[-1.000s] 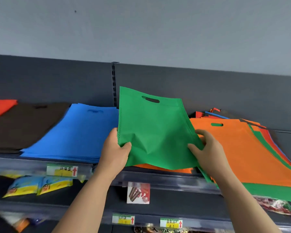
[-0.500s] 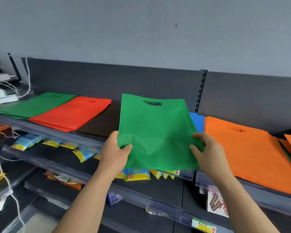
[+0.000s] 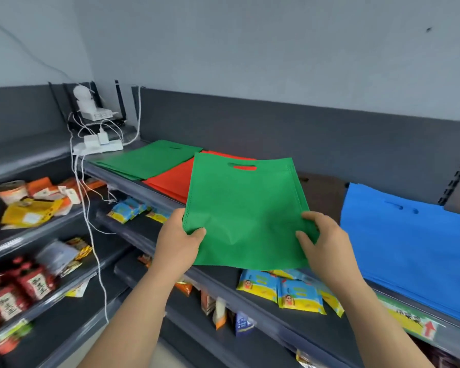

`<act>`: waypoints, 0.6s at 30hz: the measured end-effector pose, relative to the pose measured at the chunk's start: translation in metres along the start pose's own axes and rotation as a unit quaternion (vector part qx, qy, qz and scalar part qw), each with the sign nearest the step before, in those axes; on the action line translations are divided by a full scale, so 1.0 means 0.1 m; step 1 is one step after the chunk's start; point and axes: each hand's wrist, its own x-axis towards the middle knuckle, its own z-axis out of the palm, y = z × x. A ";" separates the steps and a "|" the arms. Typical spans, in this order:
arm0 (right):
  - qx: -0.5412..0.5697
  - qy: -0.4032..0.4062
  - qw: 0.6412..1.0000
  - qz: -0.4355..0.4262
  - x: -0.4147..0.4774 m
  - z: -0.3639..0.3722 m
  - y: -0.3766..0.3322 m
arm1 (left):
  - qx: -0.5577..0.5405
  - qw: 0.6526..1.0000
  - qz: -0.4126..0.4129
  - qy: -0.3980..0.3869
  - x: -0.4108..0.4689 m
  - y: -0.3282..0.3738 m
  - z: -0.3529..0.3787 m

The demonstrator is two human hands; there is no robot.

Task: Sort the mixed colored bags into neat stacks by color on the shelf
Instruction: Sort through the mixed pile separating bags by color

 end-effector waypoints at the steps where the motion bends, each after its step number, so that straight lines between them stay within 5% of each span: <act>1: 0.002 -0.003 1.000 -0.002 0.08 0.10 -0.07 | 0.002 1.000 -0.003 0.006 0.10 -0.06 -0.06; 18: 0.006 -0.009 0.998 -0.063 1.59 1.80 -1.01 | 0.048 0.995 -0.021 0.081 2.09 -0.72 -0.91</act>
